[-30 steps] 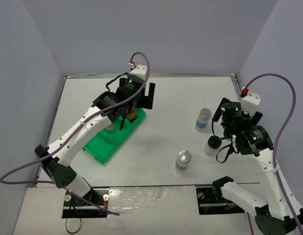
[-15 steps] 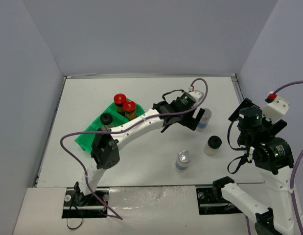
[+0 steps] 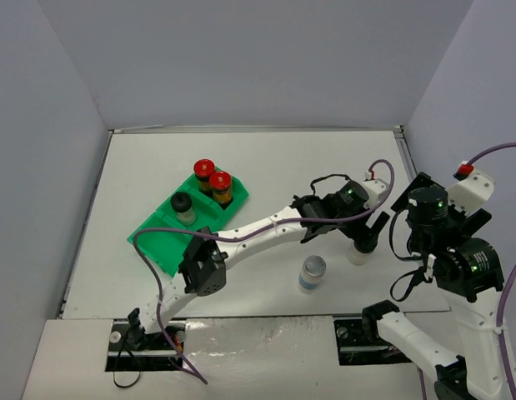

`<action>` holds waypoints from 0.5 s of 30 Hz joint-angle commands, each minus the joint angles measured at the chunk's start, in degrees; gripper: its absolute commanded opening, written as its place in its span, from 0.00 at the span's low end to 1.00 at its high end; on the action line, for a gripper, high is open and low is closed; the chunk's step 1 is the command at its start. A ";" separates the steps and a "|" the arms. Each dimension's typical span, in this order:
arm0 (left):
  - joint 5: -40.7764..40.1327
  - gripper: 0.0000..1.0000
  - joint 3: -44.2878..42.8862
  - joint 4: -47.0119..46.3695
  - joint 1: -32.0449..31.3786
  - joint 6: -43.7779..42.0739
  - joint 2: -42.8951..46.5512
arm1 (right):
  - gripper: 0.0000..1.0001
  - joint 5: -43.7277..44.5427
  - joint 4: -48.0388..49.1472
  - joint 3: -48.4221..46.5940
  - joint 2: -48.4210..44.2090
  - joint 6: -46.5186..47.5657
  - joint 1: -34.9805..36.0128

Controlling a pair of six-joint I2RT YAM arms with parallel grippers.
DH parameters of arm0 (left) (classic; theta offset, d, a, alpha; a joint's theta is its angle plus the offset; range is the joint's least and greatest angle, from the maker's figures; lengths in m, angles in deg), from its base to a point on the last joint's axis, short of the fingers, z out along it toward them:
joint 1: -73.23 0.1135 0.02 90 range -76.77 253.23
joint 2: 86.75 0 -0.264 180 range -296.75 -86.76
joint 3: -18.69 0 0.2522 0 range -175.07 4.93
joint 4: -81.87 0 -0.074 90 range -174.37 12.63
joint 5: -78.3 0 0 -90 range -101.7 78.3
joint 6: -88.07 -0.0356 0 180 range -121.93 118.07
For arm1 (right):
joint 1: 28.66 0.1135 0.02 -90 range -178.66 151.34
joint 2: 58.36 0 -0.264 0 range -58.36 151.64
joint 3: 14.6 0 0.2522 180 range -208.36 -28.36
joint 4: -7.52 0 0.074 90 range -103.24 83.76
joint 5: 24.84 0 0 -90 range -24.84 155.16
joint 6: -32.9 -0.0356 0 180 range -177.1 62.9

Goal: Organize the condiment bottles

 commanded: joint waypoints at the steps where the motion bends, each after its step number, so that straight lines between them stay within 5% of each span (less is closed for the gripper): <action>1: 1.93 0.84 -6.24 -3.87 -1.39 -2.06 -2.28 | 1.00 1.39 0.45 -1.43 -0.11 -1.12 -0.37; 15: -3.38 0.84 -9.70 -2.64 -2.53 -7.04 -9.21 | 1.00 -0.13 0.08 -0.49 -0.85 -0.58 -0.37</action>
